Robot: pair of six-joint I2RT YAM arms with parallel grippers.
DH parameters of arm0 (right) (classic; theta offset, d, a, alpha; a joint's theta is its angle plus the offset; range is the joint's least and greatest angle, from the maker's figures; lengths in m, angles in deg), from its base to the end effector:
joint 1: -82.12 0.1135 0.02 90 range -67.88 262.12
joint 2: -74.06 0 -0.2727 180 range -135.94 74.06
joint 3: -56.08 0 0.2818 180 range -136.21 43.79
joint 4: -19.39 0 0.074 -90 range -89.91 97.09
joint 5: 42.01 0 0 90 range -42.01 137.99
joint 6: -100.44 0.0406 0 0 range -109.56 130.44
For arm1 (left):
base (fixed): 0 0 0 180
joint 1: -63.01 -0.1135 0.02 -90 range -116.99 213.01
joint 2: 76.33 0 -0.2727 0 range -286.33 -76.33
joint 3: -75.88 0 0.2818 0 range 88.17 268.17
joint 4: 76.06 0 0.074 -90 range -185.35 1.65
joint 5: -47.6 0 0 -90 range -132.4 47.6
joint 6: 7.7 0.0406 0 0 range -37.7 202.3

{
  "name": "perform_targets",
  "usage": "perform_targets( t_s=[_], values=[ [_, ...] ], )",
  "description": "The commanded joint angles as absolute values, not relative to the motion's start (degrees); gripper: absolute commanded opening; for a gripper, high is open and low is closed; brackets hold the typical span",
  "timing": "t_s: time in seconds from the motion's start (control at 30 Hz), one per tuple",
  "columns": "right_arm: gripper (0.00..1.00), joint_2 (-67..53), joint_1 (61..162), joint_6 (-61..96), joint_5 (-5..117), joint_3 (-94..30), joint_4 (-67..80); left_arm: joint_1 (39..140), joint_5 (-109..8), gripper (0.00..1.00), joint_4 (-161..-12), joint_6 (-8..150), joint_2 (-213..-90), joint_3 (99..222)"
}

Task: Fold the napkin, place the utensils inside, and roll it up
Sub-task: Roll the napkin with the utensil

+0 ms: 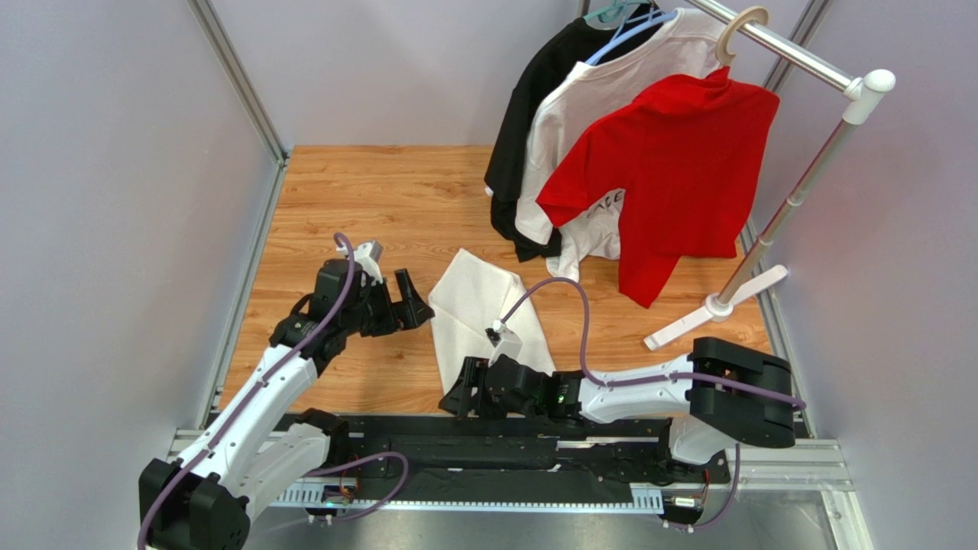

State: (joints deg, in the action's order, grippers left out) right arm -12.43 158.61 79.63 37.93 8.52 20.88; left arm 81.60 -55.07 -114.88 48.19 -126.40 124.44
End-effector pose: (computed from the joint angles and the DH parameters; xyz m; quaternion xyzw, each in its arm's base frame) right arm 0.0800 0.3027 0.1393 -0.0181 0.8938 0.3982 0.2052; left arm 0.1993 -0.0764 0.2417 -0.0759 0.9000 -0.2750 0.3296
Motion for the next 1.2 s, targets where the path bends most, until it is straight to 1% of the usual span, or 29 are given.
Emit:
perform_targets(
  t_s=[0.0, 0.83, 1.17],
  values=[
    [0.64, -12.94, 159.47, 80.14, 34.72, 5.47, 19.23, 81.03, -56.2, 0.99, -112.44, 49.43, -126.52, 125.17],
    [0.63, -18.4, 160.17, 81.1, 33.58, 3.27, 18.08, 80.24, -57.25, 0.99, -111.91, 49.51, -126.87, 125.17],
    [0.63, -19.36, 160.17, 81.72, 32.52, 3.88, 21.59, 80.06, -57.6, 0.99, -111.29, 49.34, -127.04, 124.47]
  ],
)
